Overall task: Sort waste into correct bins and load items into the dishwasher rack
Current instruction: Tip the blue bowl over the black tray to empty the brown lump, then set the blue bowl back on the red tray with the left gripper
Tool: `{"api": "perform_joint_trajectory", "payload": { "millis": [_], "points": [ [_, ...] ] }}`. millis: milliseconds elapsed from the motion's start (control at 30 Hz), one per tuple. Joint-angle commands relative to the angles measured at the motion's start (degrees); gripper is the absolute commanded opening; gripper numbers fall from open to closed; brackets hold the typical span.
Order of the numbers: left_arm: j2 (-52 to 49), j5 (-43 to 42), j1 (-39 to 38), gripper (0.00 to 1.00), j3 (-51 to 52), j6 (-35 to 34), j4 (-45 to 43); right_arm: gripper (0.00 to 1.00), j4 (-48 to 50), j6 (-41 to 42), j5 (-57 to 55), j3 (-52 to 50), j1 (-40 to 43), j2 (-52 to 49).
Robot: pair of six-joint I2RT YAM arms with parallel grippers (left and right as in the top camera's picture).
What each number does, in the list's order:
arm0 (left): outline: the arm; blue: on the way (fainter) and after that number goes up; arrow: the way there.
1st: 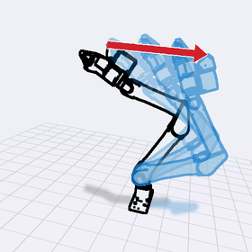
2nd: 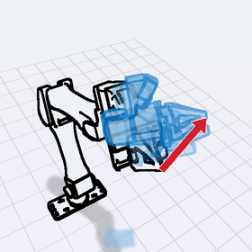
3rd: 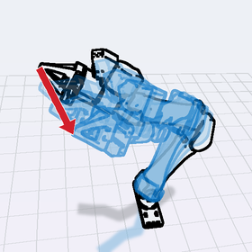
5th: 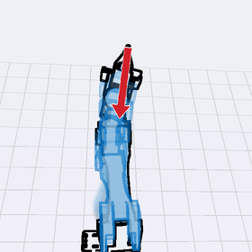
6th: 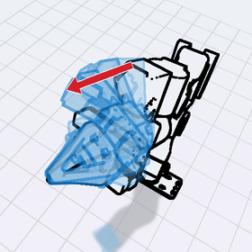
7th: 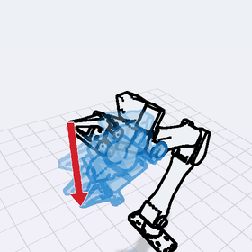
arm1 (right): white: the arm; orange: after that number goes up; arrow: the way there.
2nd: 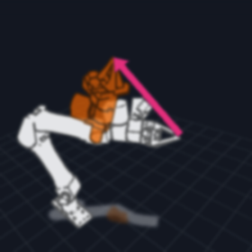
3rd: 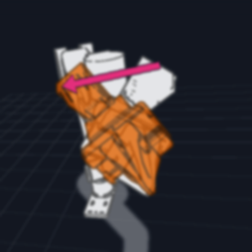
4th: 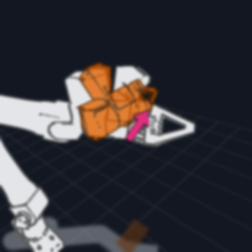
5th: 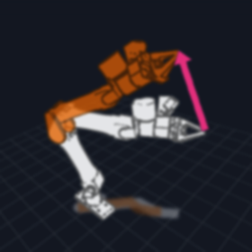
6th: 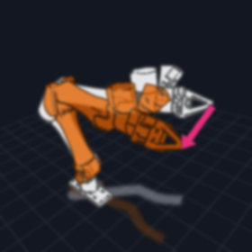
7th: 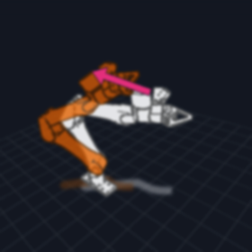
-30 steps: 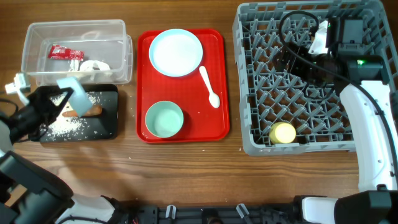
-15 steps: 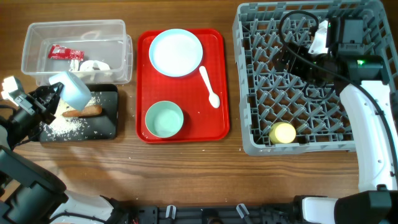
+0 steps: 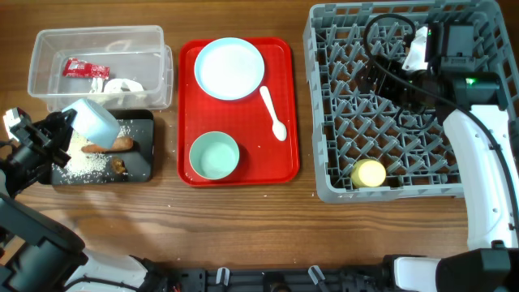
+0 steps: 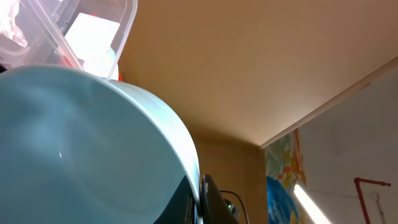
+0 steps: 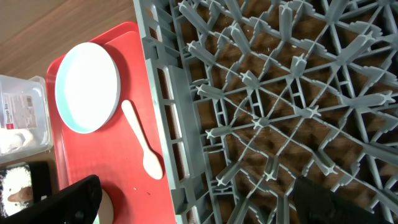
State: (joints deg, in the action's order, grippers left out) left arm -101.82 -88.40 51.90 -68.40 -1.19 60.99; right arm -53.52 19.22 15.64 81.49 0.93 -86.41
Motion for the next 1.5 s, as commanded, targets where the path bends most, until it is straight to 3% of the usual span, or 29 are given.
{"api": "perform_joint_trajectory", "payload": {
  "millis": [0,133,233,367,433,600,733,900,1133,1300,1467],
  "points": [
    [0.26,-0.90,-1.79,0.04,0.13,-0.57,-0.81,1.00,0.44,0.31,1.03,1.01,-0.35,0.00],
    [3.17,1.88,-8.50,0.04,-2.23,-0.59,-2.56,1.00,0.59,0.37,1.03,1.01,-0.35,0.00],
    [5.88,11.65,-16.96,0.04,-6.88,-1.44,-2.56,1.00,0.59,0.42,1.03,1.01,-0.35,0.00],
    [7.78,32.09,-31.91,0.04,-10.82,-7.21,-6.45,0.99,0.61,0.48,1.03,1.01,-0.35,0.00],
    [7.72,46.38,-41.09,0.04,-10.82,-10.03,-9.81,1.00,0.59,0.48,1.07,1.01,-0.35,0.00],
    [4.48,78.01,-61.59,0.04,-10.60,-9.99,-15.32,1.00,0.61,0.48,1.44,1.01,-0.35,0.00],
    [0.15,91.10,-72.81,0.04,-10.56,-9.97,-19.32,1.00,0.79,0.48,1.44,1.01,-0.35,0.00],
    [-4.72,93.24,-80.72,0.05,-10.56,-9.97,-22.08,0.99,0.79,0.46,1.44,0.98,-0.35,0.00],
    [-5.42,93.18,-81.94,0.26,-10.86,-10.64,-24.41,0.99,3.89,-1.46,4.94,1.01,-0.55,0.00],
    [-3.19,91.97,-77.79,0.44,-17.46,-19.67,-18.97,0.99,8.76,-3.96,4.81,1.05,-7.06,-0.26],
    [1.25,85.46,-69.02,0.53,-22.49,-20.57,-14.43,0.96,16.61,-2.56,3.72,1.05,-19.12,-3.50]
  ]
}}
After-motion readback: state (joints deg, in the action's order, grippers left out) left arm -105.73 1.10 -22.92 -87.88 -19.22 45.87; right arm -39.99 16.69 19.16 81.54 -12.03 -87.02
